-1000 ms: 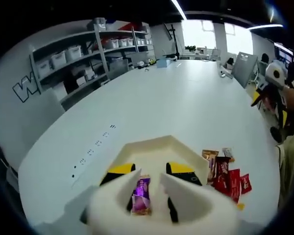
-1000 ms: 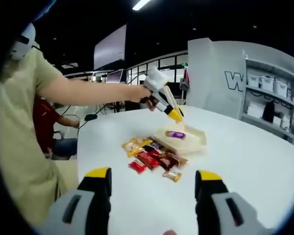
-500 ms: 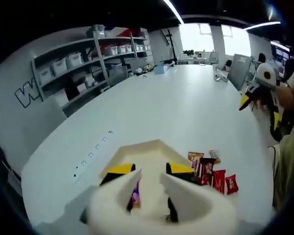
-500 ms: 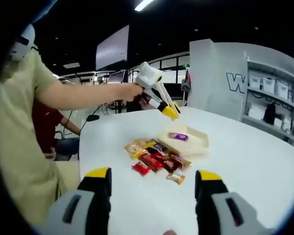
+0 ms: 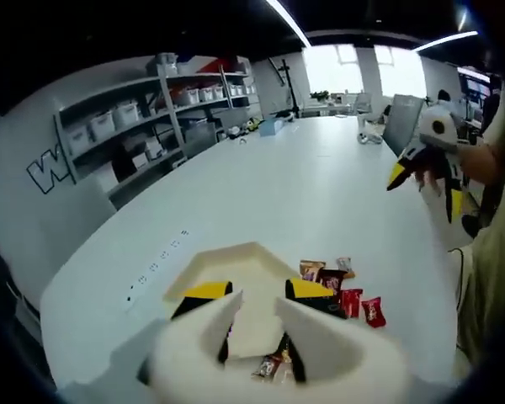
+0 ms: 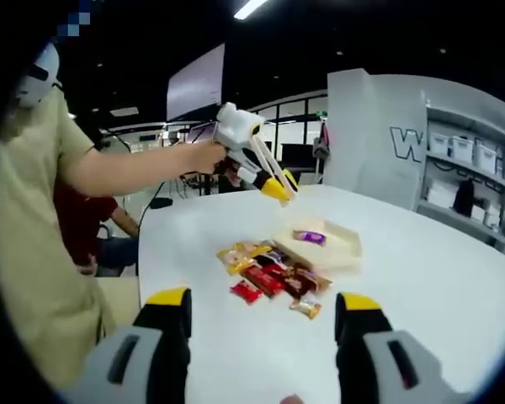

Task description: Place the target food into the container with the food tongs after gripping and lifting it, then release it inside without dropping or visibly crushing the food.

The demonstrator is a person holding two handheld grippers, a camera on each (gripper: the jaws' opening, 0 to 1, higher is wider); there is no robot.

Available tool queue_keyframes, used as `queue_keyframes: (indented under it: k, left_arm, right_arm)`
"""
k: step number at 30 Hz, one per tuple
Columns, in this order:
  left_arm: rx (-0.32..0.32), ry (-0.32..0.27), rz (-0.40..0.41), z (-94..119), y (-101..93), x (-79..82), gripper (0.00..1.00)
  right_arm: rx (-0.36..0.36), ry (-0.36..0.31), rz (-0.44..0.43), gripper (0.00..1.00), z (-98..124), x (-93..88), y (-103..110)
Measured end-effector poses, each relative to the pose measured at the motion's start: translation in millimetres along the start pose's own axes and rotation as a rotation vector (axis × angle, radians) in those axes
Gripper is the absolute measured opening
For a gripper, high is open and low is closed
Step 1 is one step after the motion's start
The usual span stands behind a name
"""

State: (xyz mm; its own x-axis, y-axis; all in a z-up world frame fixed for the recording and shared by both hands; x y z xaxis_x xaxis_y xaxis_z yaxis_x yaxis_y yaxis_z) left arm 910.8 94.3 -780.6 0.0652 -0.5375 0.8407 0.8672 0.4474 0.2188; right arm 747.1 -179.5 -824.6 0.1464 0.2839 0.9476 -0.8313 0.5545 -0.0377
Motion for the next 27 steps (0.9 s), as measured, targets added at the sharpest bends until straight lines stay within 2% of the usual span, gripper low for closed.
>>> queue_keyframes:
  k: [10, 27]
  left_arm:
    - [-0.011, -0.026, -0.014, 13.0, -17.1, 3.6, 0.24]
    - [-0.012, -0.053, -0.025, 26.6, -30.6, 6.5, 0.24]
  right_arm:
    - [0.005, -0.009, -0.003, 0.68, -1.2, 2.4, 3.4]
    - [0.004, -0.012, 0.001, 0.68, -0.4, 3.5, 5.7]
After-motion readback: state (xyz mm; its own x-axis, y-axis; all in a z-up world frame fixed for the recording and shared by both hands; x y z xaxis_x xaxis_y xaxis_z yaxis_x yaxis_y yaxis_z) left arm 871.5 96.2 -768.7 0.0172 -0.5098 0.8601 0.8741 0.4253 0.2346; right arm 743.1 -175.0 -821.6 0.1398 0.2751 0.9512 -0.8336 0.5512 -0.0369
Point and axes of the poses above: the point that each gripper's makers call its tool centre point, and the gripper's own axes: z roughly backward along the fingers, y roughly to its left, x roughly out of its top, the point moved 9 cm from there along z, roughly backward along the fingers, and after that the axes turned 1 degree about -y, right-handed, at the moved point
